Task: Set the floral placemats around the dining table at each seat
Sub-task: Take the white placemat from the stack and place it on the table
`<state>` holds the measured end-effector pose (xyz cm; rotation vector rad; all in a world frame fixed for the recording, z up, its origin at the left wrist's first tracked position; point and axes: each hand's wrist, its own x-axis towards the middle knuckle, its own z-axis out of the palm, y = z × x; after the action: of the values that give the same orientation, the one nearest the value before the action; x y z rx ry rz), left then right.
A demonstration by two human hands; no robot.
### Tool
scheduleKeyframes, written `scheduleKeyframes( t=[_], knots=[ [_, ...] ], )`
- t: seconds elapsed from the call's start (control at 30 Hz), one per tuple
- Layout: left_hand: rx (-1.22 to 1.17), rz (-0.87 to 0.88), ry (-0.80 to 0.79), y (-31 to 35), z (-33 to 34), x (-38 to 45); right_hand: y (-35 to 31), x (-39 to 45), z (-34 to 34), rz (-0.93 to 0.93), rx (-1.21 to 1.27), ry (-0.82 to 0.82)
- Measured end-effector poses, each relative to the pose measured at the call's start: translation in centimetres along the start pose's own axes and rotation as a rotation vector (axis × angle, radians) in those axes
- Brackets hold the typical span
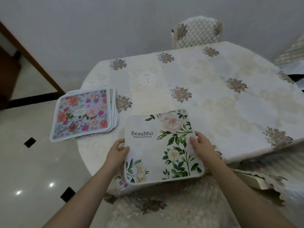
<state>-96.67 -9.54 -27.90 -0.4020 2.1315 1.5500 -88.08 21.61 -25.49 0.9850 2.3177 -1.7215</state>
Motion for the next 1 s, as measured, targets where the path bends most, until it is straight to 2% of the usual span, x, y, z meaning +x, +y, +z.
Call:
scheduleKeyframes(
  t=[0.33,0.53,0.73,1.0],
  knots=[
    [0.028,-0.049,0.238,-4.2,-2.0,1.5,0.5,5.0,4.9,-0.056,-0.115,-0.083],
    [0.172,0.028,0.321,-5.3,-2.6,2.0,1.4,5.4,6.1,-0.047,-0.226,-0.052],
    [0.225,0.062,0.358,-5.7,-2.0,2.3,2.6,5.9,5.6,-0.085,-0.318,-0.016],
    [0.396,0.129,0.373,-5.9,-1.2,3.0,3.4,6.2,5.5,-0.118,-0.31,0.041]
  ],
)
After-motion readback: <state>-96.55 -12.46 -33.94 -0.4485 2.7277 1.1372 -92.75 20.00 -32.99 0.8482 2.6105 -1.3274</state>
